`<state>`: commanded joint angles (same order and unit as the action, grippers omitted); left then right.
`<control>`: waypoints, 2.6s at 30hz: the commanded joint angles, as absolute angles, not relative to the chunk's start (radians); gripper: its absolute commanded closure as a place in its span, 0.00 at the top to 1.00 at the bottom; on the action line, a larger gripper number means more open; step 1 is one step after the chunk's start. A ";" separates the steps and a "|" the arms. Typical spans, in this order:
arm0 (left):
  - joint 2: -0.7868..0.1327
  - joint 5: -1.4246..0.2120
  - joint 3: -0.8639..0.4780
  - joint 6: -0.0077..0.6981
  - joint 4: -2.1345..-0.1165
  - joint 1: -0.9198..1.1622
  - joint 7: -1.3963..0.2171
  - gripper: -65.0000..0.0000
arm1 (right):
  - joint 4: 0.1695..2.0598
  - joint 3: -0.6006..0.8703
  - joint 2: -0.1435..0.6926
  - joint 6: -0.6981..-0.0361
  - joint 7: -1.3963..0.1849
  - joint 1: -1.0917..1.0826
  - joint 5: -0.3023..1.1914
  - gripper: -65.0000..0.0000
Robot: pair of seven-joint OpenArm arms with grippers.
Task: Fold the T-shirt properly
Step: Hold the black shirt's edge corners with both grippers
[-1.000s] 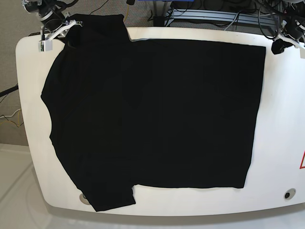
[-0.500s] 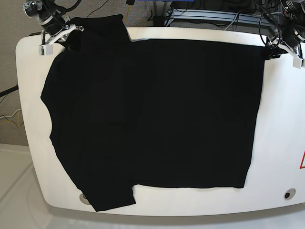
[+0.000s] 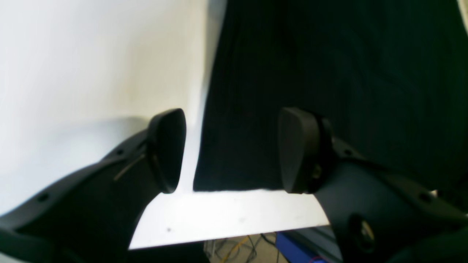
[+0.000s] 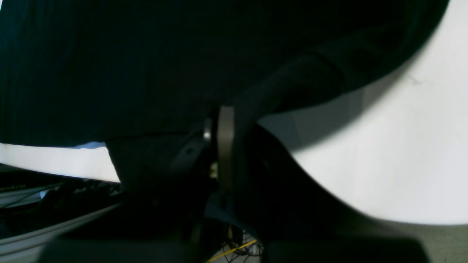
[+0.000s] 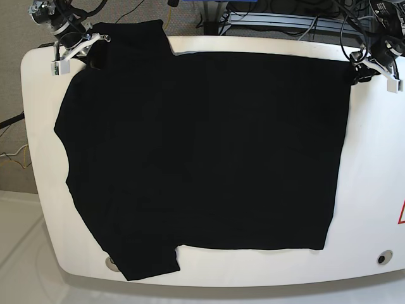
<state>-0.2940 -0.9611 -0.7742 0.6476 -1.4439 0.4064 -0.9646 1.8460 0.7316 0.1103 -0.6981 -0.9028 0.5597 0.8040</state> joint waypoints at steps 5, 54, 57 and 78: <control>-0.262 -0.946 -0.771 0.645 -1.438 0.398 -0.989 0.54 | 1.865 0.728 0.094 -0.696 -0.937 0.475 0.845 0.03; -0.171 -0.937 -0.707 0.553 -1.377 0.369 -0.987 0.55 | 1.863 0.728 0.094 -0.687 -0.955 0.486 0.958 0.03; -0.170 -0.937 -0.702 0.524 -1.339 0.369 -0.987 0.55 | 1.863 0.728 0.094 -0.687 -0.955 0.486 0.958 0.03; -0.176 -0.938 -0.711 0.489 -1.308 0.374 -1.017 0.02 | 1.863 0.728 0.094 -0.687 -0.955 0.487 0.958 0.03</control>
<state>-0.1757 -0.9383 -0.7112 0.4887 -1.3080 0.3736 -1.0165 1.8635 0.7281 0.0944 -0.6866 -0.9551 0.4872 0.9582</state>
